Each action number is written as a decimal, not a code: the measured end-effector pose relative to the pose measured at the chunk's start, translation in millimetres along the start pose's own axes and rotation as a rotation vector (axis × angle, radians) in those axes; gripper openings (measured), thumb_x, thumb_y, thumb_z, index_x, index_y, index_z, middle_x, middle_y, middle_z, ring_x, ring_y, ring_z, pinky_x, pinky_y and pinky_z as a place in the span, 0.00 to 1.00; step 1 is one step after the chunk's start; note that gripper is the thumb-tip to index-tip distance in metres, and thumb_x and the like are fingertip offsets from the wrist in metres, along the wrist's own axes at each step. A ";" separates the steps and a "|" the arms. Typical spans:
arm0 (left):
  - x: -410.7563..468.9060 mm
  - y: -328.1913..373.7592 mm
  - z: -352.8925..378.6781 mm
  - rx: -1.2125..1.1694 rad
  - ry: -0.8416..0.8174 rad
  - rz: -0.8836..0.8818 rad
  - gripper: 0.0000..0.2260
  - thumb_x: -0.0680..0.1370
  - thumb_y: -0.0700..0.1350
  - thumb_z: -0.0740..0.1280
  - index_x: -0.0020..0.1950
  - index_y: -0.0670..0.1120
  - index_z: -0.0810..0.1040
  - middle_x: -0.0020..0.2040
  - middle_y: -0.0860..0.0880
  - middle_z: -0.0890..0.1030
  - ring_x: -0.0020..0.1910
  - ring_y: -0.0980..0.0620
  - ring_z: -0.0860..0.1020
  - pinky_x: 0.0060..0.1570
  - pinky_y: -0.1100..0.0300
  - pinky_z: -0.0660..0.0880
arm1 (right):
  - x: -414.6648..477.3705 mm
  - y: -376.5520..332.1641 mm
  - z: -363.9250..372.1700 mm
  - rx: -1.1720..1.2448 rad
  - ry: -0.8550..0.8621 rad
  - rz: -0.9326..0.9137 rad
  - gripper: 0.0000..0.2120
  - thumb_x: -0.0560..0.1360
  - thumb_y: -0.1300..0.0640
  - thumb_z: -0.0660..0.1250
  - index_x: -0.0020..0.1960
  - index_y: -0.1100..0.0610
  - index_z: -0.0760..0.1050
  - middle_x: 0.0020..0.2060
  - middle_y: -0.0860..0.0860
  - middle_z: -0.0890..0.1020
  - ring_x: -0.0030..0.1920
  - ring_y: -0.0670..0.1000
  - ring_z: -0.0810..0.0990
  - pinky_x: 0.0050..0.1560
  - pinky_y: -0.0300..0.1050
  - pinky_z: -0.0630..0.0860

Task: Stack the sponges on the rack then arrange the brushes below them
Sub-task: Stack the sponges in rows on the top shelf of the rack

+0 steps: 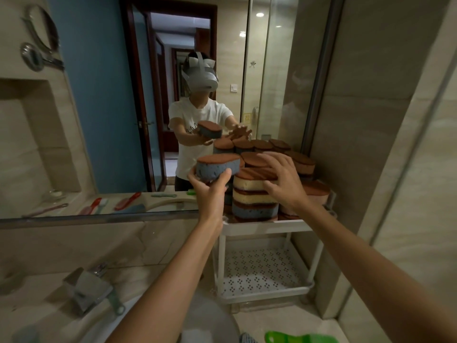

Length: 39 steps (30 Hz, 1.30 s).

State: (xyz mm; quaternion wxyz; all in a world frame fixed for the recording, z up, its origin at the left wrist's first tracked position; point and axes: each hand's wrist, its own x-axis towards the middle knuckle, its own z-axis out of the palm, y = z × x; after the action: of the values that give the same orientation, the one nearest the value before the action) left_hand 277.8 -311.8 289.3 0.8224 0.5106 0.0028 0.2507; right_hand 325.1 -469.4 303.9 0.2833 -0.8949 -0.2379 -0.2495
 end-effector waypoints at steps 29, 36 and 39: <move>18.3 -34.2 40.9 1.588 -0.511 0.590 0.26 0.77 0.56 0.61 0.74 0.52 0.61 0.73 0.46 0.64 0.74 0.46 0.58 0.74 0.48 0.50 | -37.4 56.2 -14.9 -0.427 0.194 0.227 0.24 0.70 0.67 0.62 0.66 0.58 0.70 0.63 0.63 0.73 0.68 0.65 0.65 0.66 0.62 0.66; 17.4 -41.0 39.3 1.538 -0.468 0.624 0.25 0.77 0.55 0.62 0.73 0.51 0.64 0.72 0.45 0.66 0.73 0.45 0.61 0.74 0.48 0.51 | -40.7 56.2 -9.6 -0.421 0.195 0.242 0.28 0.70 0.46 0.51 0.65 0.55 0.72 0.63 0.62 0.74 0.68 0.64 0.67 0.66 0.59 0.65; 16.8 -41.9 39.4 1.522 -0.459 0.631 0.25 0.77 0.54 0.63 0.73 0.50 0.65 0.72 0.45 0.67 0.72 0.44 0.61 0.73 0.47 0.51 | -43.3 55.5 -7.0 -0.431 0.178 0.249 0.30 0.69 0.45 0.49 0.65 0.56 0.72 0.64 0.62 0.73 0.68 0.63 0.67 0.67 0.61 0.64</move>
State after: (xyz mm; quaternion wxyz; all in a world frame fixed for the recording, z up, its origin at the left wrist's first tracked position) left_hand 319.9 -352.7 277.2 0.1274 0.9388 -0.1385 0.2885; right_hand 321.4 -526.5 262.2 0.1343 -0.9314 -0.0414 -0.3356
